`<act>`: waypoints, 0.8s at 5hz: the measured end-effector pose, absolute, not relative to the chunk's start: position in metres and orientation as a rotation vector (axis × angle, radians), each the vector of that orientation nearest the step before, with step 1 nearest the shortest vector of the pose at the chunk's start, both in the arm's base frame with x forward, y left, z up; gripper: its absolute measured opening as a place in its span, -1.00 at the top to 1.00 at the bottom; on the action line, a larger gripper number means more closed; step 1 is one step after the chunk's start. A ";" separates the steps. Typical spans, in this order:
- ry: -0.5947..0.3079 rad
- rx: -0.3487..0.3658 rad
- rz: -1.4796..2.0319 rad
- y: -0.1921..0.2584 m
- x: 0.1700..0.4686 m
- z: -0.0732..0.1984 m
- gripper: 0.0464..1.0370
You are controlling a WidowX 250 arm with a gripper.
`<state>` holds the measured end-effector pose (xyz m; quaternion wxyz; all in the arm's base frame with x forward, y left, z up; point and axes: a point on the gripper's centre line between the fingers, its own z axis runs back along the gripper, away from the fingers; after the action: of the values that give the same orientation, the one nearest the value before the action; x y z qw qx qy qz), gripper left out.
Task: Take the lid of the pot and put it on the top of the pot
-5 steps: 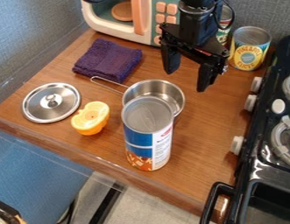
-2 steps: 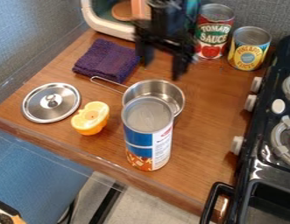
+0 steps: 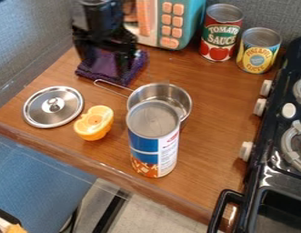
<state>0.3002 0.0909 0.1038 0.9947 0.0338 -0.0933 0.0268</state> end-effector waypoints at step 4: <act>-0.053 0.142 0.163 0.178 0.254 0.031 -0.93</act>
<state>0.2541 0.1781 0.0306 0.9938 0.0707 -0.0265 0.0814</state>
